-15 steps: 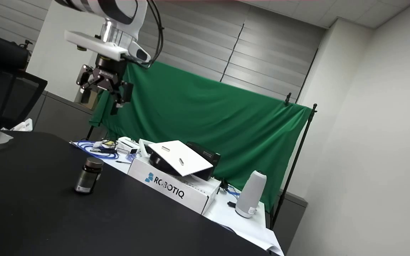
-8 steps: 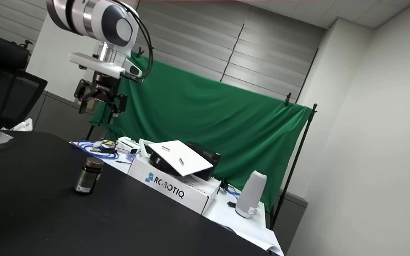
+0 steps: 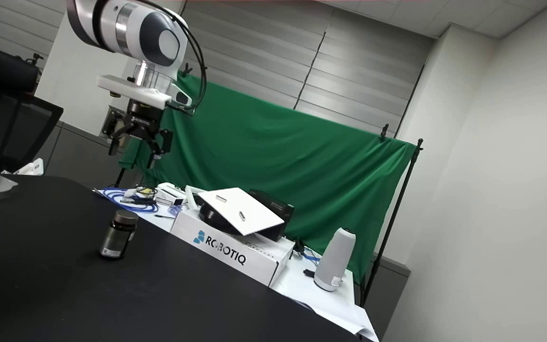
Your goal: Move the bottle forward
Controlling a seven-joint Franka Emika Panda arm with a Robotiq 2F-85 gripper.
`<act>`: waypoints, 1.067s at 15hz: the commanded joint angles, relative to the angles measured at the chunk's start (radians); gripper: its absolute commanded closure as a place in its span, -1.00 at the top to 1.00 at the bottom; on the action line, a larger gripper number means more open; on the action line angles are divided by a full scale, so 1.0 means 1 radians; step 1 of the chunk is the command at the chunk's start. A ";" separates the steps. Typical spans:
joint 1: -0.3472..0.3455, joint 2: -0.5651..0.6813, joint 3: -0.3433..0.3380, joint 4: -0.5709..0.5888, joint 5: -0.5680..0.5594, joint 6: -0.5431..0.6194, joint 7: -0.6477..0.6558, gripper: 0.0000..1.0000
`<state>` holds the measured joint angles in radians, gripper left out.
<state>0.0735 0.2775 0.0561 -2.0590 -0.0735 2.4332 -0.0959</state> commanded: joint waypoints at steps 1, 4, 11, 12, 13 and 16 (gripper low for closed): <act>-0.021 0.158 -0.016 0.164 -0.017 -0.066 -0.025 1.00; -0.029 0.254 -0.022 0.251 -0.020 -0.091 -0.048 1.00; -0.021 0.382 0.012 0.356 -0.004 -0.146 -0.093 1.00; -0.018 0.391 0.014 0.363 -0.006 -0.147 -0.091 1.00; -0.017 0.399 0.017 0.369 -0.005 -0.150 -0.092 1.00; -0.016 0.414 0.019 0.373 -0.007 -0.134 -0.094 1.00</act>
<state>0.0590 0.6639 0.0732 -1.7288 -0.0790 2.3184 -0.1836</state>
